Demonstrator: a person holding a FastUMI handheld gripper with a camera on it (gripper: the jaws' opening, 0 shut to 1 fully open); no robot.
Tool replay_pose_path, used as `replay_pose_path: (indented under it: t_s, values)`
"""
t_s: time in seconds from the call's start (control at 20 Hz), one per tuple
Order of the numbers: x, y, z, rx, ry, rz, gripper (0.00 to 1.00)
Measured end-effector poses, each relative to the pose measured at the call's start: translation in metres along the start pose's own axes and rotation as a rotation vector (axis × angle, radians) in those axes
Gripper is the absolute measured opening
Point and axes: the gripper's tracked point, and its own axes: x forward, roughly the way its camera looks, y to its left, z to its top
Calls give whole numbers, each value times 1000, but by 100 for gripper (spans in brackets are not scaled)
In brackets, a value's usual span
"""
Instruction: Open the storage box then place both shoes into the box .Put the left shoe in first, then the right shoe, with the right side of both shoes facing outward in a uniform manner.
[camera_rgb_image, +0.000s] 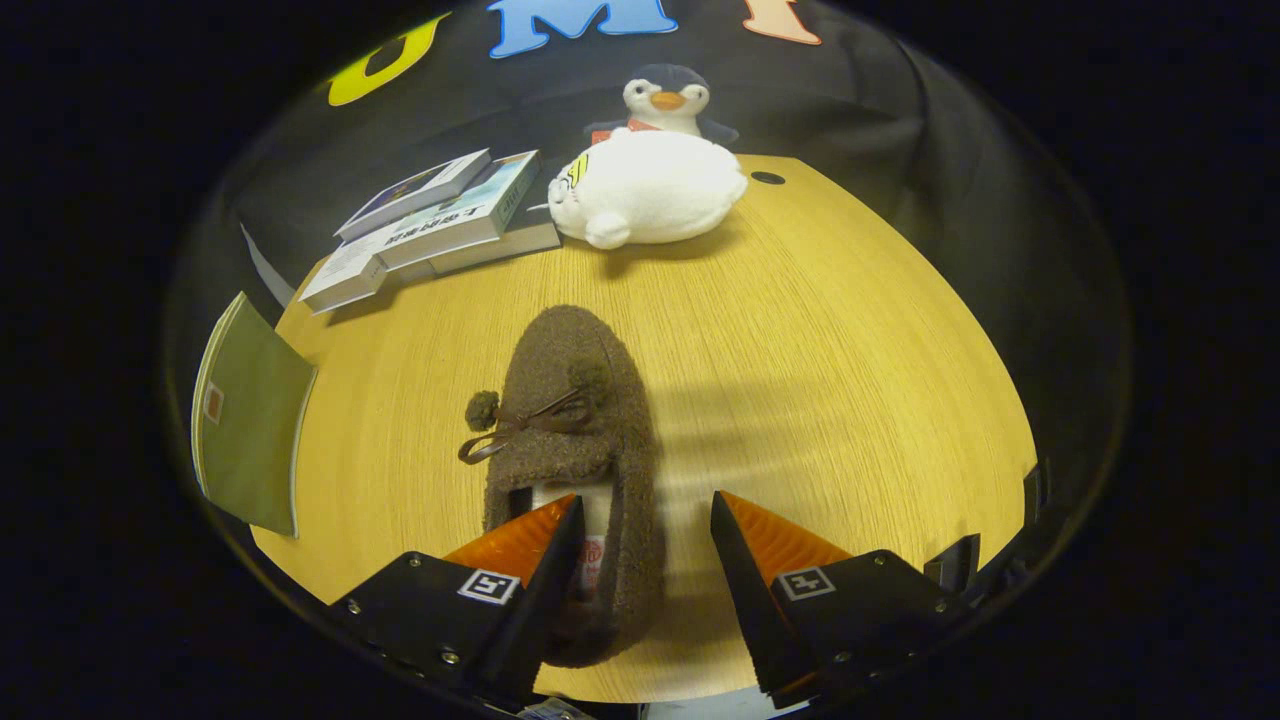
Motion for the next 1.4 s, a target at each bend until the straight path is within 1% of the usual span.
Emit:
replay_pose_path:
  t_s: [0.1, 0.15, 0.2, 0.25, 0.35, 0.4, 0.45, 0.5, 0.65, 0.8, 1.0, 1.15, 1.25, 1.4]
  values:
    - [2, 4, 0, 44, 6, 20, 59]
    - [6, 4, 0, 51, 12, 19, 55]
    - [5, 6, 0, 53, 13, 25, 55]
    - [6, 3, 4, 64, -1, 4, 55]
    - [5, 6, 2, 89, 11, 11, 23]
    - [7, 0, 1, 80, 9, -32, 28]
    - [7, -2, 4, 105, 7, -34, 15]
    - [5, 4, 1, 136, 17, -7, 2]
    - [-1, 14, 1, 203, 40, 53, 2]
    - [-9, 32, 7, 286, 41, 131, 2]
    - [-27, 57, 27, 350, 19, 215, 2]
    - [-43, 81, 41, 370, 3, 275, 2]
    - [-54, 100, 51, 362, -10, 305, 2]
    - [-69, 127, 63, 328, -31, 325, 2]
